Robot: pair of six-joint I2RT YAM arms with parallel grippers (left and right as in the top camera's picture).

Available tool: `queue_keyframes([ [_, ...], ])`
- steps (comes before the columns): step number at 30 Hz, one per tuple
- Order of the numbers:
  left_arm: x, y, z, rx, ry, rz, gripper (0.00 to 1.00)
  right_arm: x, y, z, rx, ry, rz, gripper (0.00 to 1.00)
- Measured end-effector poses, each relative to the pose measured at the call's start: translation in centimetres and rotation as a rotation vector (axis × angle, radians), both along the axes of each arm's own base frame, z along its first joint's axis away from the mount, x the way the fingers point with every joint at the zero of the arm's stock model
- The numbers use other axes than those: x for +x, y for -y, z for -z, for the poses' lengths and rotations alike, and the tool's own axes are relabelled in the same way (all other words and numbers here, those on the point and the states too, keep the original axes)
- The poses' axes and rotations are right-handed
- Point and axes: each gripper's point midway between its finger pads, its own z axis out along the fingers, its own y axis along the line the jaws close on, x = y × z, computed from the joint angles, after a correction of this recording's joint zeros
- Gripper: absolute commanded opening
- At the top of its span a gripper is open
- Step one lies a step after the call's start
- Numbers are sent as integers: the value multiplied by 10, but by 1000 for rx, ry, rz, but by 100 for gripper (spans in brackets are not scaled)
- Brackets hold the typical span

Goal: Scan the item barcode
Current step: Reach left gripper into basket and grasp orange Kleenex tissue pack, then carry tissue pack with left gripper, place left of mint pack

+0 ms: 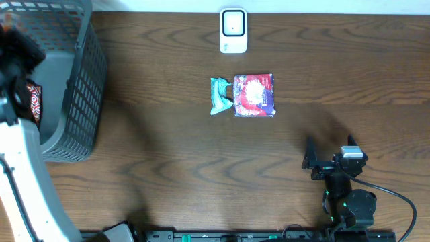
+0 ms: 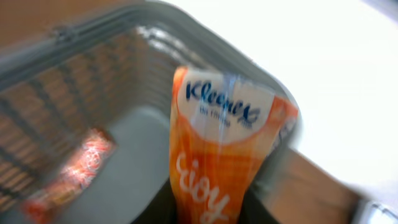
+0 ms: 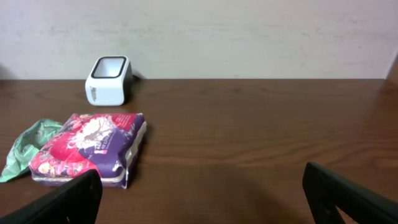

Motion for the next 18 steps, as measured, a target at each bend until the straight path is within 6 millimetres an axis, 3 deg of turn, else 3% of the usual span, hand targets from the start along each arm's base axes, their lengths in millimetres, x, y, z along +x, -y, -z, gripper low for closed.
queue_keyframes([
  [6,5,95,16,-230,-48,274,8,0,0,0,0,0,0,99],
  [7,7,119,21,-258,-72,344,7,0,0,0,0,1,0,99],
  [12,10,206,51,-266,-172,606,8,0,0,0,0,0,0,99],
  [15,10,243,74,-242,-245,692,7,0,0,0,0,1,0,99],
  [18,12,264,103,-194,-334,720,7,0,0,0,0,0,0,99],
])
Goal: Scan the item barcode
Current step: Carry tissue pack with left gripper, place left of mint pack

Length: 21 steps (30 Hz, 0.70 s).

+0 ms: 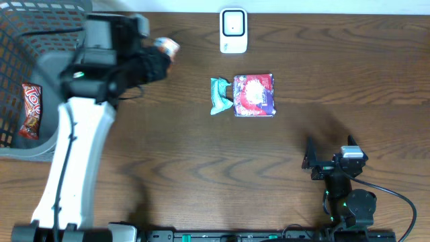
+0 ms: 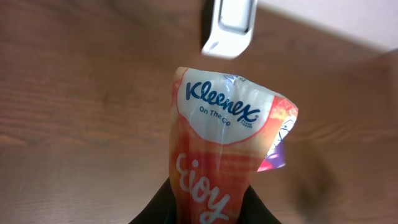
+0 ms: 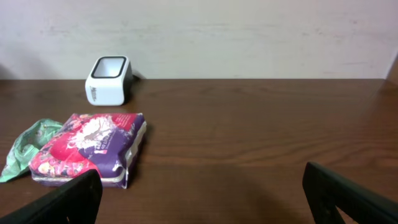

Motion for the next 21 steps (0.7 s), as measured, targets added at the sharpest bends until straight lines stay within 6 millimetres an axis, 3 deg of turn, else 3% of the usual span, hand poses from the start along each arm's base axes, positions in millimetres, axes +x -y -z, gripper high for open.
queue_keyframes([
  [6,12,28,74,125,-154,39,8,0,0,0,0,0,0,99],
  [13,21,44,161,204,-324,29,9,0,0,0,0,0,0,99],
  [15,23,49,181,218,-348,33,24,0,0,0,0,0,0,99],
  [18,27,58,200,226,-358,44,61,0,0,0,0,0,0,99],
  [21,28,64,204,223,-353,49,71,0,0,0,0,0,0,99],
])
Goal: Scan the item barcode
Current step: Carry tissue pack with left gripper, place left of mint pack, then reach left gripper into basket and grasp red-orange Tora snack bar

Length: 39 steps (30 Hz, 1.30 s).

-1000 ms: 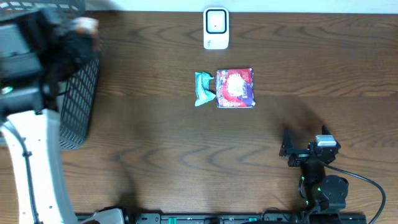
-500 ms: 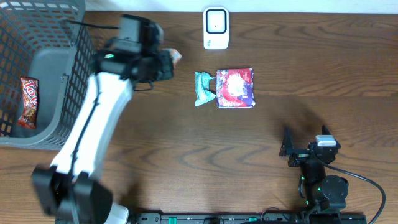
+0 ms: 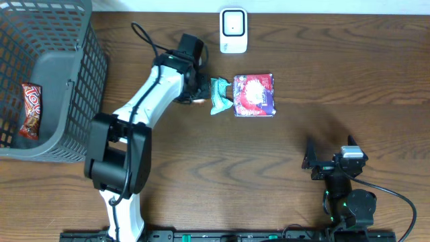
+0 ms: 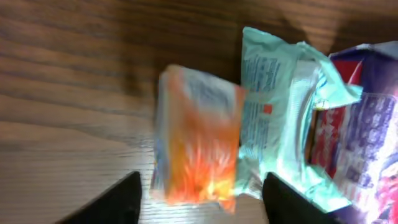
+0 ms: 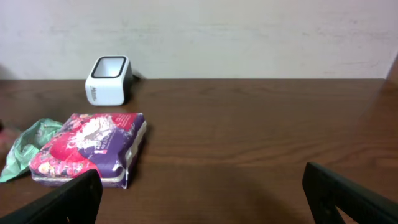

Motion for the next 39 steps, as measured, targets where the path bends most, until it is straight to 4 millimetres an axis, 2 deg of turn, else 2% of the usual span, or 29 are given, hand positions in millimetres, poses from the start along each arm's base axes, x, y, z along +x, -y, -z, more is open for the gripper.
queue_keyframes([
  [7,7,-3,-8,-13,30,-19,76,0,0,0,0,0,0,99],
  [8,8,-5,-11,-15,38,-22,80,0,0,0,0,0,0,99],
  [11,19,-15,-36,-35,111,-38,85,0,0,0,0,0,0,99],
  [14,35,-36,-80,-63,237,-76,85,0,0,0,0,0,0,99],
  [17,46,-72,-140,-91,394,-151,85,0,0,0,0,0,0,99],
  [20,48,-114,-201,-105,555,-234,86,0,0,0,0,0,0,99],
  [25,24,-187,-305,-89,844,-379,86,0,0,0,0,0,0,99],
  [27,9,-211,-337,-60,938,-416,86,0,0,0,0,0,0,99],
  [29,-4,-236,-360,-1,1010,-447,86,0,0,0,0,0,0,99],
  [31,-15,-265,-370,92,1045,-494,86,0,0,0,0,0,0,99],
  [34,-25,-315,-361,278,1010,-582,90,0,0,0,0,0,0,99],
  [36,-28,-346,-342,400,932,-614,90,0,0,0,0,0,0,99],
  [39,-30,-384,-295,533,753,-606,90,0,0,0,0,0,0,99],
])
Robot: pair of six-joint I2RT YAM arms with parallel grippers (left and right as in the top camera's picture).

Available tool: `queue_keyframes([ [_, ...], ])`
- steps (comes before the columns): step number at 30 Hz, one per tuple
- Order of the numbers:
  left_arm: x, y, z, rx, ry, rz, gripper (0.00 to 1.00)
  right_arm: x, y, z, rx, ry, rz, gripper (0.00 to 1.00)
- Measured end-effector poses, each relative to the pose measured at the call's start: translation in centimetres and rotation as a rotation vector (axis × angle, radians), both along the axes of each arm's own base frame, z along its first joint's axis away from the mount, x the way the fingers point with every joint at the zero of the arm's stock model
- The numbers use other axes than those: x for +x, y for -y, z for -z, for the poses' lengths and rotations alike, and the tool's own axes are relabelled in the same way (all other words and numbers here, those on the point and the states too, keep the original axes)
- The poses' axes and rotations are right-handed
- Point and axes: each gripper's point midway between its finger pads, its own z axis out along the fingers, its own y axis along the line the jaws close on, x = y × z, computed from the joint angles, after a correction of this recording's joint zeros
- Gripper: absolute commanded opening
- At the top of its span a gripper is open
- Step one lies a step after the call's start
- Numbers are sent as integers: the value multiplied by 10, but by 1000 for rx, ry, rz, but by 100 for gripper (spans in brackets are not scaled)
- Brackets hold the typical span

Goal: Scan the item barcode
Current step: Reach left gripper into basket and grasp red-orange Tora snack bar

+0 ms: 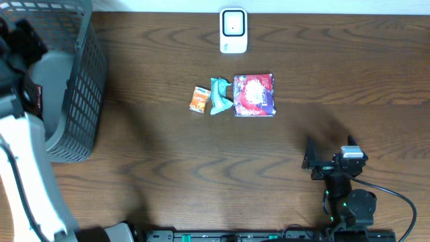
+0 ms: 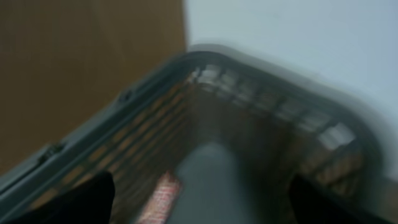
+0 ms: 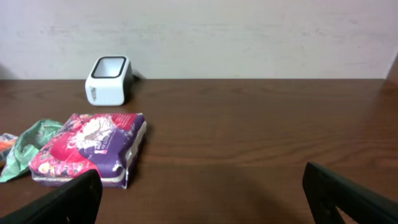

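Note:
The white barcode scanner (image 1: pixel 233 30) stands at the table's far edge, also seen as the scanner (image 3: pixel 109 79). An orange tissue pack (image 1: pixel 198 99) lies on the table left of a green packet (image 1: pixel 220 96) and a purple-red pack (image 1: pixel 254 95). My left gripper (image 1: pixel 21 42) hangs over the grey basket (image 1: pixel 80 101) at the far left. In the blurred left wrist view that gripper (image 2: pixel 199 208) is open and empty above a red snack packet (image 2: pixel 163 198) on the basket floor. My right gripper (image 3: pixel 202 205) is open near the front right, with nothing between its fingers.
The basket rim (image 2: pixel 261 93) and mesh walls surround the left gripper. The purple-red pack (image 3: pixel 93 146) and green packet (image 3: pixel 28 146) lie ahead and left of the right gripper. A pale wall rises behind the table's far edge.
My left arm has gone from above the orange tissue pack at mid-table back to the basket at the far left. The pack stays beside the green packet. The right arm has not moved.
My left gripper was shut on the orange tissue pack over the basket. Then it held the pack near the scanner. Then the pack lay on the table beside the green packet with the jaws open over it. Now the gripper is open over the basket.

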Motion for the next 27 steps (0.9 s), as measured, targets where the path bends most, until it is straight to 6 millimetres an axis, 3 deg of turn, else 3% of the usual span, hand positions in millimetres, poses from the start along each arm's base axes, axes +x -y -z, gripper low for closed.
queue_keyframes([
  [6,-10,-35,90,10,-357,-18,89,0,0,0,0,0,0,99],
  [15,-23,-65,177,-33,-644,-30,89,0,0,0,0,0,0,99],
  [27,-19,-87,269,-95,-804,-16,86,0,0,0,0,0,0,99],
])
